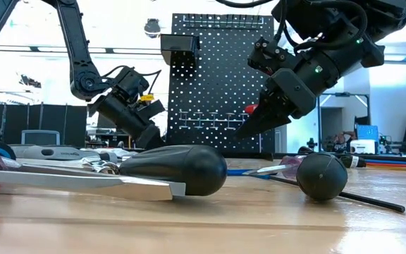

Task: Hang tools onto peg board
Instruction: Hang the red allen wrench on the pegboard

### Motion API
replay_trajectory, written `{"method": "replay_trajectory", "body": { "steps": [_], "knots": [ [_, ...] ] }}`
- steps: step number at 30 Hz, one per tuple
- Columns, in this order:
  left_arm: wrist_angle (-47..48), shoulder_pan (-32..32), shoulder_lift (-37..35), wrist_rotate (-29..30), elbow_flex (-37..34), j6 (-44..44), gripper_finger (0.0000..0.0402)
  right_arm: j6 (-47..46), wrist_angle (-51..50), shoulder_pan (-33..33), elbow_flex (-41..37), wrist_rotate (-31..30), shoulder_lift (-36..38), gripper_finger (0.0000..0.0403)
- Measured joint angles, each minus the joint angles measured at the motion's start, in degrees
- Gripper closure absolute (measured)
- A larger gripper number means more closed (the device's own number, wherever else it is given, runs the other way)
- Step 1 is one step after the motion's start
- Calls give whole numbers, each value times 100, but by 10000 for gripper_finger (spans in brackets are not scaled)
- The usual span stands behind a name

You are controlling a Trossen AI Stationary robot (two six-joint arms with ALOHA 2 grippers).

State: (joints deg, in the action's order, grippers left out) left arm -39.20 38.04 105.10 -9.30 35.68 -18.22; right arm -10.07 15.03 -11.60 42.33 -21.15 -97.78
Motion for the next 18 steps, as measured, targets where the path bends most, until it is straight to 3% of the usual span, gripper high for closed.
{"method": "replay_trajectory", "body": {
  "steps": [11,18],
  "knots": [
    [-4,-1,0,2,0,109,320,0,0,0,0,2,0,360],
    [-37,0,0,9,2,90,281,-2,0,0,0,4,0,360]
  ]
}}
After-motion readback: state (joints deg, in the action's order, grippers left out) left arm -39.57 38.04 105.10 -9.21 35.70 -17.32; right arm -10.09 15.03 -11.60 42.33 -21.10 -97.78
